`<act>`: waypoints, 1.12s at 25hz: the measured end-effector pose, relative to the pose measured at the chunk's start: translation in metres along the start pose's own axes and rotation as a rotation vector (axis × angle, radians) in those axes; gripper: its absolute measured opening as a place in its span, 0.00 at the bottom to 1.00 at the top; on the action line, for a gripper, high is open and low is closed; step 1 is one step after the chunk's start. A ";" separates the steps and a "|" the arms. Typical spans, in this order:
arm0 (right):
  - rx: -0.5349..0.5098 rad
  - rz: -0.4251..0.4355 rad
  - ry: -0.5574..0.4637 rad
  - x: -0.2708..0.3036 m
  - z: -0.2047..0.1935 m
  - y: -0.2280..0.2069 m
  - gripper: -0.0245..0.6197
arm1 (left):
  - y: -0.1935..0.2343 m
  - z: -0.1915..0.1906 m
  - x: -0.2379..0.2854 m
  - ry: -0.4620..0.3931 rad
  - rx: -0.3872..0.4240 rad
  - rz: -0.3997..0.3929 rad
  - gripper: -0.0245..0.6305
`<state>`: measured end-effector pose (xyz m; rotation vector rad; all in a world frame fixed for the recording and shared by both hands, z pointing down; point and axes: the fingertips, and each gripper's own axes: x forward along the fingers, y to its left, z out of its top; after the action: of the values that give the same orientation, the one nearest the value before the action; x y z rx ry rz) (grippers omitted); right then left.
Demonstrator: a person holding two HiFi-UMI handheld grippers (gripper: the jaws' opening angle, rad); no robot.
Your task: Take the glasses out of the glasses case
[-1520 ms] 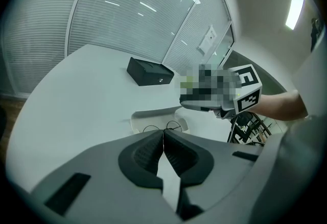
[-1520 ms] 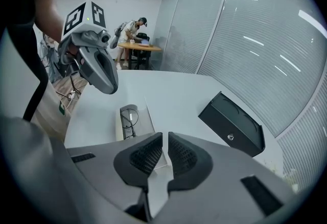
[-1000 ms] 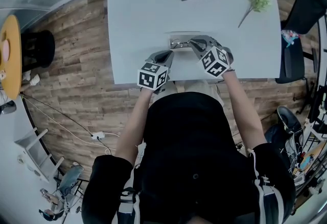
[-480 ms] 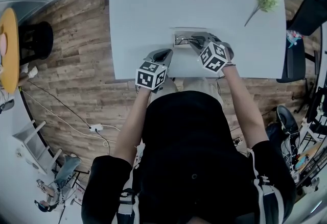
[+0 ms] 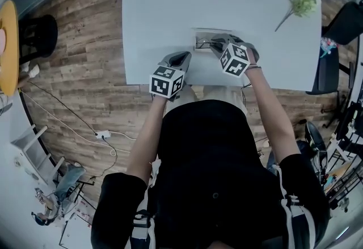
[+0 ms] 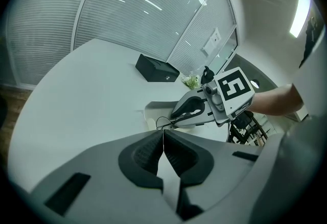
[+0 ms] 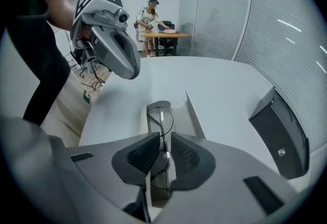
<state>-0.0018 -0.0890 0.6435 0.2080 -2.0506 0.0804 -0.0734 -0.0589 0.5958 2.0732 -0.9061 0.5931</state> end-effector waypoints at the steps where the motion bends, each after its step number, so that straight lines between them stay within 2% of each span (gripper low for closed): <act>1: -0.003 0.004 0.003 0.001 -0.001 -0.001 0.16 | 0.000 0.001 0.001 -0.001 -0.002 0.002 0.07; 12: -0.001 0.041 0.000 0.006 -0.001 0.000 0.10 | 0.003 0.003 0.002 -0.009 -0.029 0.022 0.07; 28: -0.050 -0.123 0.008 -0.014 0.008 -0.001 0.08 | -0.006 -0.001 -0.012 -0.015 0.009 -0.011 0.07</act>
<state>-0.0022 -0.0898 0.6276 0.3023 -2.0248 -0.0457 -0.0764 -0.0505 0.5852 2.0920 -0.9019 0.5771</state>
